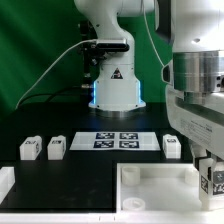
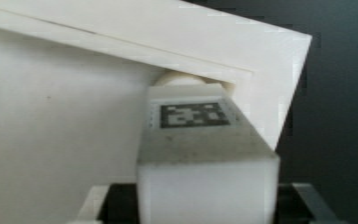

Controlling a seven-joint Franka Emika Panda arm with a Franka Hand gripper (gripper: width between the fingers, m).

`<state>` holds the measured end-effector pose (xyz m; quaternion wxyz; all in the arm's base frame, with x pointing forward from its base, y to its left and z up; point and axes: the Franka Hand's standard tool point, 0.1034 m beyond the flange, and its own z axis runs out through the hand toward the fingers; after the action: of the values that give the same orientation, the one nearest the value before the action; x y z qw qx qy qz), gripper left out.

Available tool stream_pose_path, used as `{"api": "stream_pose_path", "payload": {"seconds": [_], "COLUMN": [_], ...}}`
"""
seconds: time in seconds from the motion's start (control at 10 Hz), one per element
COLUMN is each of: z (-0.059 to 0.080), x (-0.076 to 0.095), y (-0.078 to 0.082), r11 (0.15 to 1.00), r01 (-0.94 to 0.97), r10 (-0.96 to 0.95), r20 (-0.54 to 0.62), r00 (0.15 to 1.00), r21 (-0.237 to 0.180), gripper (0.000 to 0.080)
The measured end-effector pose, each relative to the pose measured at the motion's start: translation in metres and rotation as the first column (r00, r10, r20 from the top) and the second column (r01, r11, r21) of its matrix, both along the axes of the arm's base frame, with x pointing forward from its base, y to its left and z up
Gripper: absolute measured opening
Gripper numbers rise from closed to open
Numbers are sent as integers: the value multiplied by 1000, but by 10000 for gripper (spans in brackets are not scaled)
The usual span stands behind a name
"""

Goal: Assemble one leg

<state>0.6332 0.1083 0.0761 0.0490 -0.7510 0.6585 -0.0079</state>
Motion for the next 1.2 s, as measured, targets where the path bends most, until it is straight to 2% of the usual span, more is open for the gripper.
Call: {"api": "stream_pose_path", "payload": {"seconds": [0.3,0.4,0.5,0.6,0.7,0.8,0.9,1.1,1.2], "z": [0,0,-1,-1,-2,-1,0,0,0], "x": [-4,-4,-4,-6,-9,-7,-7,-8,-8], "y": [3,4,4,5,9,8,9,19,16], "r11": [951,954,959,973,988,999,983,890,853], "r01": [308,297,282,229,153,-34,-181,-455,-521], "r10": [-307,-297,-282,-228,-152,34,181,455,522], "r20": [-23,-21,-20,-24,-39,-13,-2,19,20], "r00": [951,955,959,973,988,999,983,890,853], "r21": [38,37,35,30,25,15,4,-24,-34], "gripper": [297,297,395,395,571,571,633,645,648]}}
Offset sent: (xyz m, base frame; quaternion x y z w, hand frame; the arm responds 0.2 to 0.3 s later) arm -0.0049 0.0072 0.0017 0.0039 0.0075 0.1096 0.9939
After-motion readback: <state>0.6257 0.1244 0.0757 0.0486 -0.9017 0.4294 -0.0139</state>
